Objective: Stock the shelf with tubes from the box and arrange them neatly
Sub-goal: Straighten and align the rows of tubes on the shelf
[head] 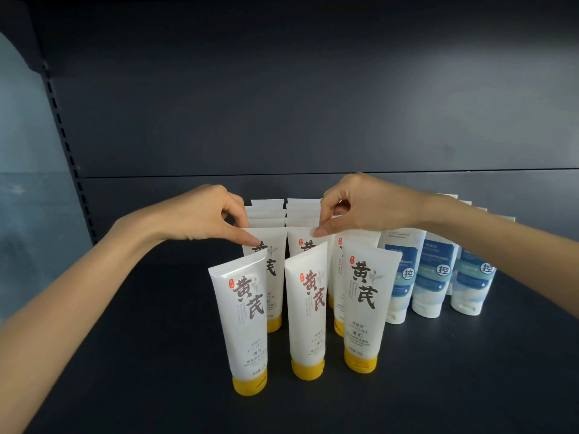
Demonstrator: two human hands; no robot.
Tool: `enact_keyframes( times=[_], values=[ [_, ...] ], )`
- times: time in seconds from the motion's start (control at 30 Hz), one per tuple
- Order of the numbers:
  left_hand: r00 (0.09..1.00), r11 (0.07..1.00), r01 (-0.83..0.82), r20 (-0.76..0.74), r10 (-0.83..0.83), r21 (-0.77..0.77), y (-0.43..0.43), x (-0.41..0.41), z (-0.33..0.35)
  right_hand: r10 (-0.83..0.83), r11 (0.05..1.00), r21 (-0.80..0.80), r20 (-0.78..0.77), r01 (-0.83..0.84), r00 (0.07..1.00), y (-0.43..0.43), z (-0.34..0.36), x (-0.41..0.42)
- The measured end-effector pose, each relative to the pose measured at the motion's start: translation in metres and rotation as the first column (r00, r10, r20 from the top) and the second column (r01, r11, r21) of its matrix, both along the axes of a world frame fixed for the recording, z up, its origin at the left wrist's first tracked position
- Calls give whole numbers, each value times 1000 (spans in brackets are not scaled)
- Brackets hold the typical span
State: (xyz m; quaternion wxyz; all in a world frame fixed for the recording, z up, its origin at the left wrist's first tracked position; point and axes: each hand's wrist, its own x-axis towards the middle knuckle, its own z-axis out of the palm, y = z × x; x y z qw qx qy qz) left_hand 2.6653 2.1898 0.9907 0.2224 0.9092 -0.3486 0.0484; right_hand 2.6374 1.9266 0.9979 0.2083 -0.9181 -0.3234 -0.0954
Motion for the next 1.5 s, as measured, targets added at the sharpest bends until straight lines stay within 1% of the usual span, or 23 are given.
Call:
enact_keyframes(
  times=[0.27,0.4,0.47,0.53,0.67,0.7,0.87,1.03,1.3,1.5],
  values=[
    [1000,1000,-12,-6,12,17,1,-2,2,-8,1000,-6,-10,8,1000,2,-1,-1],
    [1000,1000,-14,1,14,-2,2,-3,4,-26,999,-38,-5,26,1000,-2,5,-1],
    [1000,999,4,8,-3,-43,0,-3,5,-40,998,-42,-19,39,999,-7,11,0],
    [1000,997,22,24,-20,-77,-4,-3,6,-60,995,-90,-63,54,996,-14,17,0],
    [997,994,56,53,-51,-91,-19,-3,7,-115,957,-284,-170,63,979,-32,19,-4],
    [997,993,65,54,-60,-96,-24,-3,7,-123,950,-306,-183,62,975,-35,18,-5],
    [994,992,88,71,-82,-89,-42,-1,2,-108,971,-231,-179,65,978,-40,13,-9],
    [993,989,105,61,-99,-102,-46,-1,-1,-145,981,-149,-121,127,982,-42,8,-8],
    [990,995,68,131,-58,-73,-46,-2,-2,-180,982,-71,-29,178,983,-40,1,-7],
    [992,990,88,101,-77,-106,-45,-2,-3,-186,980,-85,-103,177,977,-42,3,-7]
  ],
)
